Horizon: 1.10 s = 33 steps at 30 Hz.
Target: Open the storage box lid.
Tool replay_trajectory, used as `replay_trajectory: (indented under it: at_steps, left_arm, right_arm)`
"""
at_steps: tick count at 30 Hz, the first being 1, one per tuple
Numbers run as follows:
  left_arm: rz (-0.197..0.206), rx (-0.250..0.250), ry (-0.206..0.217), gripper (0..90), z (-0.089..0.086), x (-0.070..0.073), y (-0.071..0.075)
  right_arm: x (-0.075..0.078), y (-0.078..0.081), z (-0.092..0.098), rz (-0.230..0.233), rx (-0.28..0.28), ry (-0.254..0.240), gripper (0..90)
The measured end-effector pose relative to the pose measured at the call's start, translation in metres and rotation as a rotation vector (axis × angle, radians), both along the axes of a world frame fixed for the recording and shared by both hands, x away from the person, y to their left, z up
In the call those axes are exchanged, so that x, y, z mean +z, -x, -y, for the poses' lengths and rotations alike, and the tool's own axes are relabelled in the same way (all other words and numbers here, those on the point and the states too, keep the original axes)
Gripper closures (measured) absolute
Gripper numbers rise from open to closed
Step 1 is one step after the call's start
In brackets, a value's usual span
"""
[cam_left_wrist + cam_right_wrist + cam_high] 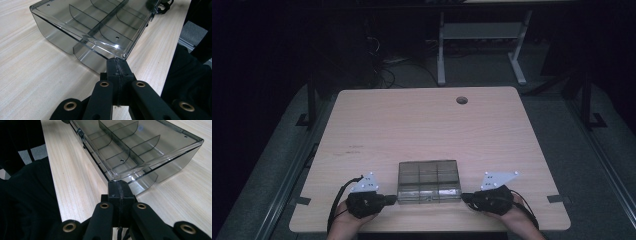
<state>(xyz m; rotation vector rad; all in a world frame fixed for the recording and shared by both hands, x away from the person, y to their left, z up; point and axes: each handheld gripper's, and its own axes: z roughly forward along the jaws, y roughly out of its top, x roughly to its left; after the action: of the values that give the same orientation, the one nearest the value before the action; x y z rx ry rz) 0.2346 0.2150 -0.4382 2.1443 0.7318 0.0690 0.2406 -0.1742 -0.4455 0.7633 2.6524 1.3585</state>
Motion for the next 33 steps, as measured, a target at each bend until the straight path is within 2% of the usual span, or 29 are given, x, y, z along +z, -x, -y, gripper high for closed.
replay_trajectory:
  at_steps: [21,33]
  left_arm:
    - [0.027,-0.009,0.053,89.8,0.004,0.003,0.001]
    - [0.033,-0.011,0.066,89.8,0.008,0.003,0.0]
  right_arm:
    - [0.005,-0.001,-0.002,0.047,-0.008,-0.049,89.8]
    - [0.0,-0.008,-0.013,0.053,0.001,-0.024,89.8]
